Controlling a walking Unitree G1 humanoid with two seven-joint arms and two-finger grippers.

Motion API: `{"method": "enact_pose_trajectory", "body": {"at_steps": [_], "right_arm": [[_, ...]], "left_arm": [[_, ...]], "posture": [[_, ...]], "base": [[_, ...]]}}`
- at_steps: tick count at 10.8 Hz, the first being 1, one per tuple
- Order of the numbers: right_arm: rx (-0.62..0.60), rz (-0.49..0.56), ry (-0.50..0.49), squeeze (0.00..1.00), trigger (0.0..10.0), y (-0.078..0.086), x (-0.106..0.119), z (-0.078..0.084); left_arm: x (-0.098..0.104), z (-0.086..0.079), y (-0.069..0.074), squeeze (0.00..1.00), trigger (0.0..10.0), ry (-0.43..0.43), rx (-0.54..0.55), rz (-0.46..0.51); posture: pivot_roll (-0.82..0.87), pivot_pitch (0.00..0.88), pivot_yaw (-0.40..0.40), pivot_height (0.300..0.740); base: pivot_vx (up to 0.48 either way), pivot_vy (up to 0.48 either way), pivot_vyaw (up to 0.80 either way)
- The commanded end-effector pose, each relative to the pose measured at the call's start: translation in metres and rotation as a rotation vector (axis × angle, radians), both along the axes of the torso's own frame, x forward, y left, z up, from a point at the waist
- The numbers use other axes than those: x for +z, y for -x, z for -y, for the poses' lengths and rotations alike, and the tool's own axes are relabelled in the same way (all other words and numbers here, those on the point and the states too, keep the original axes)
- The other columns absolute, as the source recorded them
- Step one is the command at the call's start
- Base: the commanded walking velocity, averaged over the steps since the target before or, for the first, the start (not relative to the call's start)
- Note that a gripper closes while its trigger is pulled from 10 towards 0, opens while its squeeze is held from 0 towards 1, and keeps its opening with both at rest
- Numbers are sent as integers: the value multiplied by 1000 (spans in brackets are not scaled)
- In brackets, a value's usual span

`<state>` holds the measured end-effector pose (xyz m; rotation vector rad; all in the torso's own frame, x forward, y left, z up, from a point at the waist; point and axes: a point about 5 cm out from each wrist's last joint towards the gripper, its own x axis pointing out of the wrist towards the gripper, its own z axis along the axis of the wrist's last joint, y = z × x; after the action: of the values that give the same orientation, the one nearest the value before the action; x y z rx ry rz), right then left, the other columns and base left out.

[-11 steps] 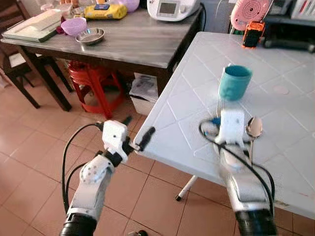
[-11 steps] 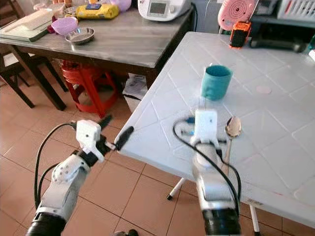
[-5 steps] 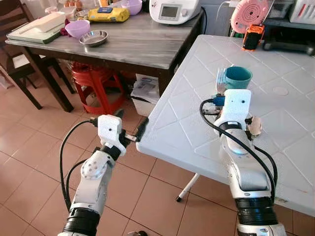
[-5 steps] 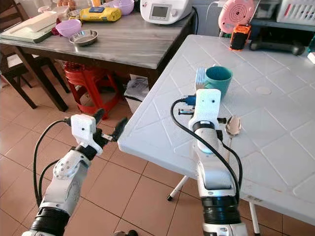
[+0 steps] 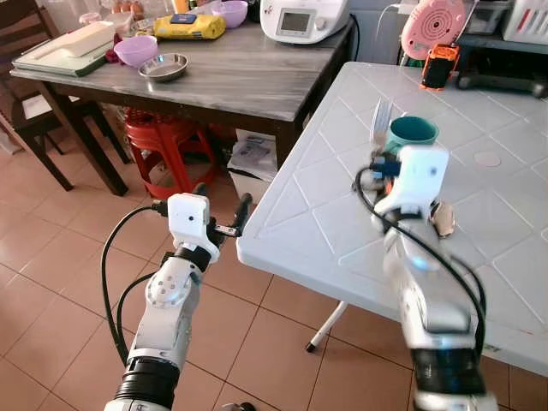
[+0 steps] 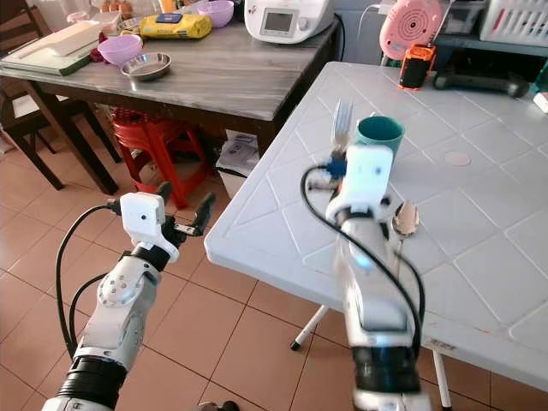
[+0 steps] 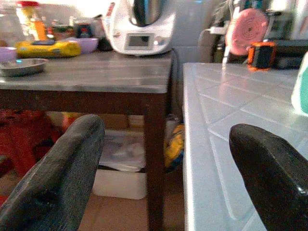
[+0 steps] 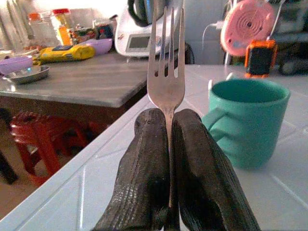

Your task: Setting the table

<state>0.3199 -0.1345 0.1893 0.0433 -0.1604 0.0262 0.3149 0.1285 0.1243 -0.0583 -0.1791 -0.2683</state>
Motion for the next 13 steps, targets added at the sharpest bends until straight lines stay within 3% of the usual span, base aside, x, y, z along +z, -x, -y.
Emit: {"method": "enact_pose_trajectory", "body": {"at_steps": [1,8,13], "right_arm": [[10,46,-8,0,10000,3,8,-1],[32,27,-27,0,10000,6,4,-3],[16,13,-29,0,10000,6,0,-1]], "left_arm": [[-6,-6,-2,0,10000,-22,53,-38],[-9,-4,-4,0,10000,-14,40,-70],[-9,-3,-5,0,10000,-14,20,-68]], "posture": [[-90,82,91,740],[-87,79,91,740],[-91,80,93,740]], "base": [[0,0,0],[0,0,-162],[0,289,0]]}}
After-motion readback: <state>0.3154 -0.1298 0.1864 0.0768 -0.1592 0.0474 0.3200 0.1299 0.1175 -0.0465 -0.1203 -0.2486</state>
